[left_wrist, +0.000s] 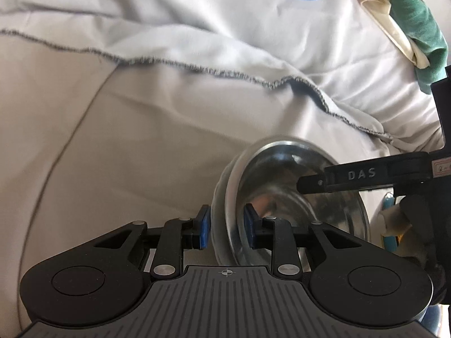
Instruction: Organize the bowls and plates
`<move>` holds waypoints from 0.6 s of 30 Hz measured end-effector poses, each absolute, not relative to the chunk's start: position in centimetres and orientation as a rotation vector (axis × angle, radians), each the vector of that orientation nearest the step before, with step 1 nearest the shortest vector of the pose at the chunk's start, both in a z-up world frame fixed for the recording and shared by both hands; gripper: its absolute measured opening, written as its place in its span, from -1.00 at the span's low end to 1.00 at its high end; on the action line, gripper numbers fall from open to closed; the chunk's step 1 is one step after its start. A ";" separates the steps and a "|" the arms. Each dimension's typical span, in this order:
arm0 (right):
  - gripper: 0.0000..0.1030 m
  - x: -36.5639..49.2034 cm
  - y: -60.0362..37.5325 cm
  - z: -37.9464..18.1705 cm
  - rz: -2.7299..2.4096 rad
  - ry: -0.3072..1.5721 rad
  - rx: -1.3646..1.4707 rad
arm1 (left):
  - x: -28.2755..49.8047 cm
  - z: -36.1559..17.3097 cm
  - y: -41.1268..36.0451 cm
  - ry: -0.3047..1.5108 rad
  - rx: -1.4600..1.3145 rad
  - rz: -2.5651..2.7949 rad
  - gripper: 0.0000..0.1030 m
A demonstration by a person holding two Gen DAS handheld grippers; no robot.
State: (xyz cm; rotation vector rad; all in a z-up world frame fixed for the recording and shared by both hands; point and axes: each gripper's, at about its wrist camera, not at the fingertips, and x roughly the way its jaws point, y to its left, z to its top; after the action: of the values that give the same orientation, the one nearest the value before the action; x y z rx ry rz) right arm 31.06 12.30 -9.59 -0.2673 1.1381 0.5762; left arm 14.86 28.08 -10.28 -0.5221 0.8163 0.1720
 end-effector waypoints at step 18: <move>0.41 30.0 13.1 -9.2 0.593 1.106 -0.314 | 14.6 -8.9 28.1 0.745 -0.499 0.191 -0.51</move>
State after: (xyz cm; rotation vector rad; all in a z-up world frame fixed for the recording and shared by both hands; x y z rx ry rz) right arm 29.97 13.11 -9.20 -0.3142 1.1058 0.5932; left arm 14.59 28.08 -8.88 -0.4988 0.7450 0.1910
